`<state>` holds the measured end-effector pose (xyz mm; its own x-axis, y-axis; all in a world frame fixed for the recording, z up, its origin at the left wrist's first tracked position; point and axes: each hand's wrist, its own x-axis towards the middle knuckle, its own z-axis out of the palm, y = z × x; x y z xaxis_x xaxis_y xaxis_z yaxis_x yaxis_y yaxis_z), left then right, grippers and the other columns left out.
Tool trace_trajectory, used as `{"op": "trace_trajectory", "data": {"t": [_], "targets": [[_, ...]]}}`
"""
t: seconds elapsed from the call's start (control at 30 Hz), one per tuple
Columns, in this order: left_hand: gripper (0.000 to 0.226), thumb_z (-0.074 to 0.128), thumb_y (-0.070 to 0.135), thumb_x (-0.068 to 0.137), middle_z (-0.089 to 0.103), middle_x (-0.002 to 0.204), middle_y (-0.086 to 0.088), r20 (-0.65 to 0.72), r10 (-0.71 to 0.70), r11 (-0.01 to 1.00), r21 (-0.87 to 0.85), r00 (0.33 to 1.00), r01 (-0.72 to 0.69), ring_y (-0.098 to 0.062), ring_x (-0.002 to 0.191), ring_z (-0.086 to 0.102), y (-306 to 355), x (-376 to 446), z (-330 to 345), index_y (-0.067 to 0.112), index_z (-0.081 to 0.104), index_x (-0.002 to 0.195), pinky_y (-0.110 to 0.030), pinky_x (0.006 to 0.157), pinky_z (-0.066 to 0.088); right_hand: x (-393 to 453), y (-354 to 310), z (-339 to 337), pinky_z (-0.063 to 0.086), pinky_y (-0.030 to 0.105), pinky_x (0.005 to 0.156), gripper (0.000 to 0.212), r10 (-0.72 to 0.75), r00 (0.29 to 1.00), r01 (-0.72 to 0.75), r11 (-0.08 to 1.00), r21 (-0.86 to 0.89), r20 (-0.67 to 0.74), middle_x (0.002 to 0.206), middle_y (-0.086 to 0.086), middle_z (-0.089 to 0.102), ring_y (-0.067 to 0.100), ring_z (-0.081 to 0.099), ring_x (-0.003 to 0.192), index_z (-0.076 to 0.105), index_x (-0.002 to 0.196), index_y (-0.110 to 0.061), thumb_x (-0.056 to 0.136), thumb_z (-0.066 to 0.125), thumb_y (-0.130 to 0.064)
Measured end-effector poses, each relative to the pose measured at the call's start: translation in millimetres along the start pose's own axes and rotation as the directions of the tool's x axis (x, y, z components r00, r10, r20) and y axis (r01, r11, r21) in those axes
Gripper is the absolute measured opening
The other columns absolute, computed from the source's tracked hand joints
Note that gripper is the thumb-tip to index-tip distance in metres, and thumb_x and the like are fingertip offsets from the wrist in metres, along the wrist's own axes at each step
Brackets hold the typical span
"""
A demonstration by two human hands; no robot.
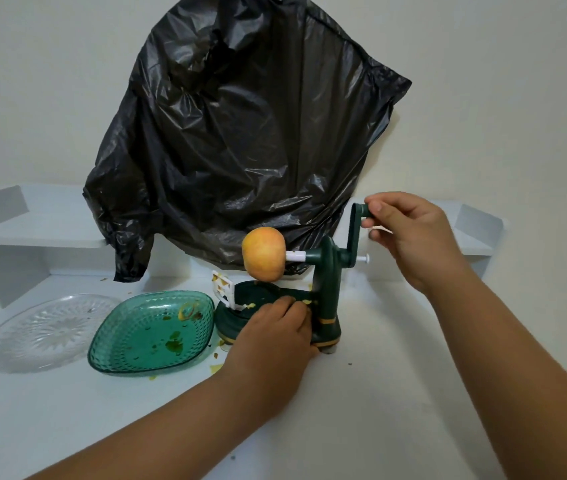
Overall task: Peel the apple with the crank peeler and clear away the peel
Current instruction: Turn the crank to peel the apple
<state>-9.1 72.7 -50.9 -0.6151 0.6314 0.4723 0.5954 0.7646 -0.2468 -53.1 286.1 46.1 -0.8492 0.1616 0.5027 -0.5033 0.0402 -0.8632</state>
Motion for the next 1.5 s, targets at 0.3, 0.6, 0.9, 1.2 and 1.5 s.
{"op": "trace_trajectory", "data": {"t": [0.3,0.6,0.9,1.2,1.5], "targets": [[0.045,0.082,0.041,0.06,0.064,0.081,0.0,-0.052,-0.056,0.997,-0.049,0.997,0.053,-0.02,0.081,0.065,1.3,3.4,-0.8,0.012,0.074,0.093,-0.034,0.082,0.052,-11.5,45.3,-6.6,0.059,0.031,0.077,0.022,0.309,0.926,-0.225,0.912,-0.344,0.216,0.084,0.012,0.072,0.028,0.072,0.084,0.067,0.075,-0.012,0.087,0.062,0.006],[0.041,0.085,0.034,0.055,0.066,0.08,-0.001,-0.001,-0.081,0.997,-0.011,0.997,0.081,-0.021,0.082,0.066,5.2,4.2,-4.0,0.012,0.076,0.089,-0.034,0.086,0.051,-25.6,-1.6,-27.3,0.054,0.028,0.054,0.017,0.547,0.53,-0.467,0.826,-0.315,0.648,0.079,0.019,0.067,0.022,0.064,0.057,0.067,0.075,-0.011,0.071,0.072,0.005],[0.032,0.079,0.026,0.063,0.063,0.083,-0.004,0.081,-0.046,0.999,-0.003,0.996,0.046,-0.023,0.083,0.063,1.1,1.2,-10.2,0.011,0.073,0.091,-0.032,0.083,0.051,-18.0,-3.6,-0.9,0.047,0.024,0.049,0.005,0.004,0.968,-0.068,0.967,0.245,0.251,0.066,0.009,0.066,0.011,0.051,0.046,0.07,0.076,-0.013,0.081,0.068,-0.013],[0.035,0.057,0.017,0.086,0.06,0.105,-0.009,0.07,-0.04,0.999,0.011,0.997,0.039,-0.027,0.105,0.055,2.9,-2.0,-8.3,0.004,0.061,0.117,-0.036,0.093,0.043,-12.9,51.6,30.1,0.055,0.029,0.062,0.019,0.057,0.984,-0.045,0.996,0.075,-0.17,0.082,-0.008,0.073,0.012,0.067,0.077,0.069,0.091,-0.028,0.094,0.06,-0.012],[0.037,0.068,0.024,0.076,0.067,0.102,-0.006,0.118,-0.092,0.995,0.044,0.989,0.087,-0.027,0.104,0.062,9.0,-3.4,-17.9,0.01,0.07,0.11,-0.038,0.098,0.044,-23.0,46.9,1.4,0.057,0.027,0.066,0.029,0.463,0.74,-0.207,0.847,-0.49,0.488,0.073,0.008,0.074,0.024,0.072,0.074,0.071,0.066,-0.013,0.08,0.059,0.009]]}}
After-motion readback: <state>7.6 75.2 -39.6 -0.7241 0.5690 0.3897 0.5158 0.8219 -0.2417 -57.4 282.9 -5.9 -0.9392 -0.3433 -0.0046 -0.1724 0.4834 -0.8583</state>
